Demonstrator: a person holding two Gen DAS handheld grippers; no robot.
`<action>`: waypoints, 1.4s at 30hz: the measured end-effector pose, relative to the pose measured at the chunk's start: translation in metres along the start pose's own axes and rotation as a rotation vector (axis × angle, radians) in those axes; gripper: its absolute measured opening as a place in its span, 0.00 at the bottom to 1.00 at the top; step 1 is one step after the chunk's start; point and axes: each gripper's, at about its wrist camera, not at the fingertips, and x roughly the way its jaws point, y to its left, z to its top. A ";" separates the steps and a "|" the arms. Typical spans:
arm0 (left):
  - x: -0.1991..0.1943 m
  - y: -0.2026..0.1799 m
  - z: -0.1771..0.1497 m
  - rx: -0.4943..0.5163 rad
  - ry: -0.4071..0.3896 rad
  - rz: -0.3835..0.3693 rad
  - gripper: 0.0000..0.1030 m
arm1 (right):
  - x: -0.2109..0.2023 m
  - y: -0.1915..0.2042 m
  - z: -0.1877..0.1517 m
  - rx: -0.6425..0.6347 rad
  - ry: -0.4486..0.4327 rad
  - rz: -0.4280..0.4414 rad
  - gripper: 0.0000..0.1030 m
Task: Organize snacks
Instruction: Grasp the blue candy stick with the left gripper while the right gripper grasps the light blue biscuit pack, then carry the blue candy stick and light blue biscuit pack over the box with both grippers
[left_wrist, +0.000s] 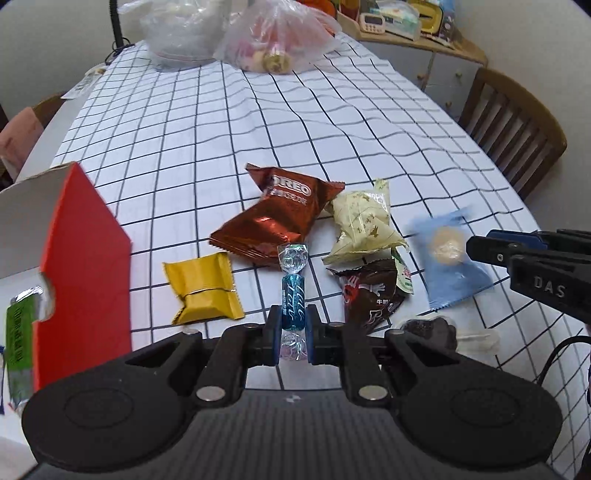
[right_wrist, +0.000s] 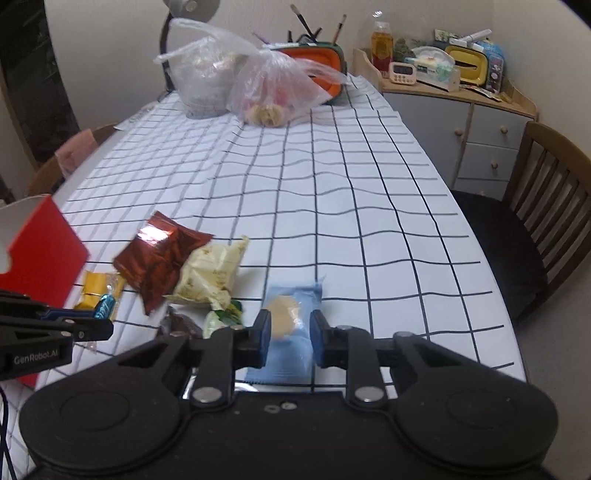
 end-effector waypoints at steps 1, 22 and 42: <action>-0.003 0.002 -0.001 -0.004 -0.003 -0.003 0.12 | -0.001 0.001 -0.001 -0.015 -0.002 -0.009 0.22; -0.033 0.017 -0.014 -0.042 -0.043 -0.011 0.12 | 0.065 0.010 -0.001 0.023 0.088 -0.099 0.64; -0.022 0.018 -0.018 -0.068 -0.019 0.003 0.12 | 0.049 0.009 -0.002 -0.005 0.011 -0.113 0.45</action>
